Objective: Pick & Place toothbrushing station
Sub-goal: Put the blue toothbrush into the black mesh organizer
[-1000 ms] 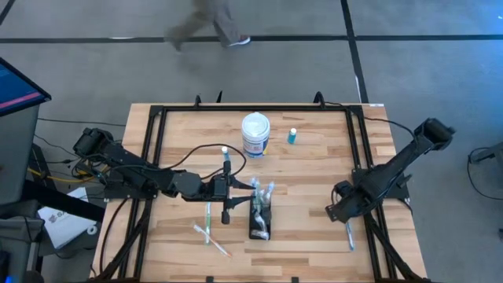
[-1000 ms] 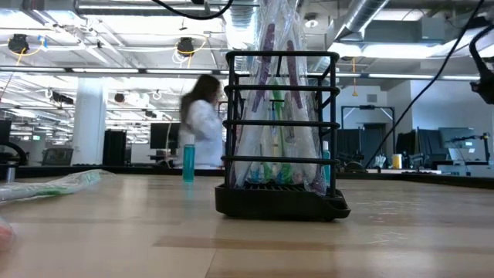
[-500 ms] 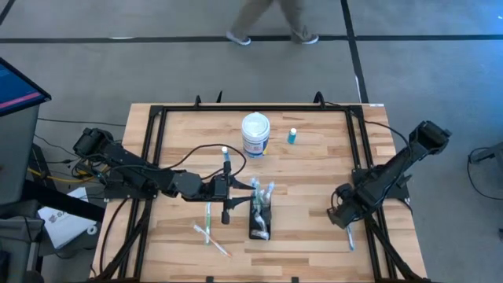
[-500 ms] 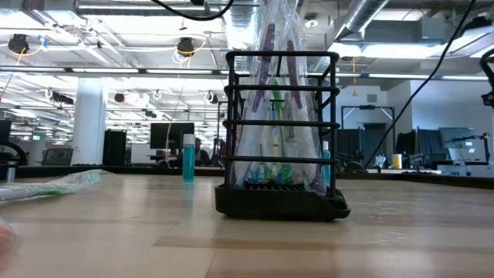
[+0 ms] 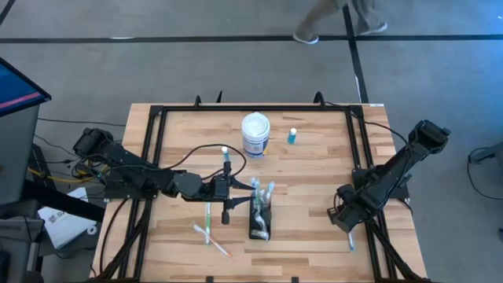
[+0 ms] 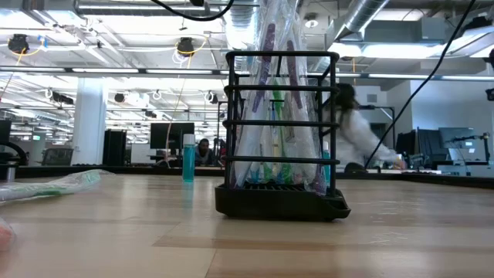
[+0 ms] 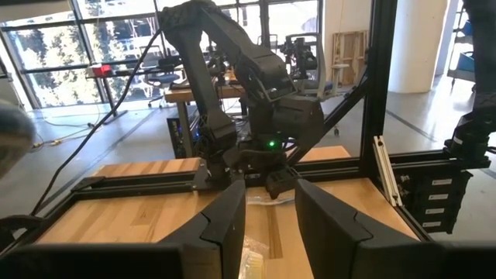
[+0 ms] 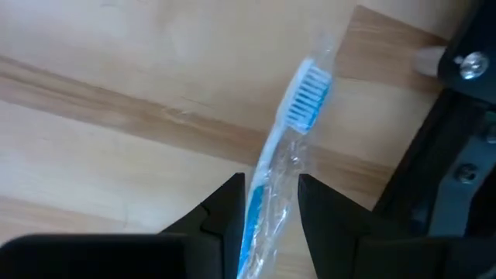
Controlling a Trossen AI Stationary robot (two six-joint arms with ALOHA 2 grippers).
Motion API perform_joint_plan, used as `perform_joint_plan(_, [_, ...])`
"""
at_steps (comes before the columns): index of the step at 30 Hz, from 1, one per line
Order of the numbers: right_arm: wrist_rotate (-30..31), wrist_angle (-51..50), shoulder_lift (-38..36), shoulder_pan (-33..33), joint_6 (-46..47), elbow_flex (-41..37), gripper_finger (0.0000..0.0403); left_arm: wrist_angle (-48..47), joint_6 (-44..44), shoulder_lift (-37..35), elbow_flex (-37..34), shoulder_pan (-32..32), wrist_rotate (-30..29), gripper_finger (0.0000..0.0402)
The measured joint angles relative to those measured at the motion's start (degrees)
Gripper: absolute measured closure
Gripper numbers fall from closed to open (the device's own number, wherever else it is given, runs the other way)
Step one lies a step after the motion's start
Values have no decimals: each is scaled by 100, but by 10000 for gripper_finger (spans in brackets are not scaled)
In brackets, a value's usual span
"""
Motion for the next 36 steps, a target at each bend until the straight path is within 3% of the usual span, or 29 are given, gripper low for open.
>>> perform_joint_plan(18, [7,-138,0,0,90,-14,292,-138,-142,0,0,2,0,294])
perform_joint_plan(30, [5,901,-19,0,374,-774,292,-140,-146,0,0,2,0,294])
perform_joint_plan(36, [7,936,-15,-2,375,-782,332,-140,-146,0,0,2,0,294])
